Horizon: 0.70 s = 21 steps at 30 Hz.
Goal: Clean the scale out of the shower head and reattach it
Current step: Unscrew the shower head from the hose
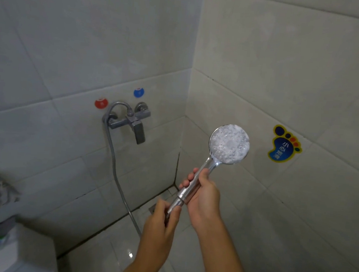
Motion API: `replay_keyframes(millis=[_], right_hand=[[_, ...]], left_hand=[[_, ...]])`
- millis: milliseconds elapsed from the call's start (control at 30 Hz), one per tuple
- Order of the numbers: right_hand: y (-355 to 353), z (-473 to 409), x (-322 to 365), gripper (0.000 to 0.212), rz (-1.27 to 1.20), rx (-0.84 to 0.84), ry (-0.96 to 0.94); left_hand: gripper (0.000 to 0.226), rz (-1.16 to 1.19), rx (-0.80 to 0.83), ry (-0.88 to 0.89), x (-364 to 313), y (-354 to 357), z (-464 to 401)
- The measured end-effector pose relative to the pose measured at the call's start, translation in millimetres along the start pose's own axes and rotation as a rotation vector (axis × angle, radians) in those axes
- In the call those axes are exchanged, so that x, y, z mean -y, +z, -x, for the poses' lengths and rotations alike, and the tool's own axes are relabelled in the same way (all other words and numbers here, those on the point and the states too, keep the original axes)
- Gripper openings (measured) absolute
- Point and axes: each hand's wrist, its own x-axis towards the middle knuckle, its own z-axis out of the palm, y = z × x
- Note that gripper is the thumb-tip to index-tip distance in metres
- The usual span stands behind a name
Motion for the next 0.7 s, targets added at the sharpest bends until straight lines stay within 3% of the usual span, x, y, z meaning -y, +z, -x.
replay_keyframes(millis=[100, 200, 267, 400, 600, 700], right_hand=[[1.3, 0.2, -3.4, 0.027, 0.006, -0.003, 0.002], [1.6, -0.2, -4.8, 0.028, 0.007, -0.009, 0.001], [1.6, -0.7, -5.1, 0.027, 0.002, -0.008, 0.005], [0.8, -1.2, -6.2, 0.026, -0.003, 0.0, 0.017], [2.7, 2.1, -5.7, 0.027, 0.007, 0.0, 0.013], [1.8, 2.1, -5.7, 0.027, -0.001, -0.006, 0.014]], left_hand=[[0.027, -0.031, -0.008, -0.012, -0.5, -1.2, -0.4], [0.01, 0.031, 0.007, -0.021, 0.8, -3.3, 0.6], [0.018, 0.052, 0.005, -0.012, 3.7, -4.4, 0.9], [0.009, -0.01, 0.014, 0.04, 4.3, -6.6, 1.5], [0.03, -0.056, -0.024, 0.055, -0.9, -8.0, 1.8], [0.027, -0.028, -0.032, 0.048, -2.5, -6.9, 3.8]])
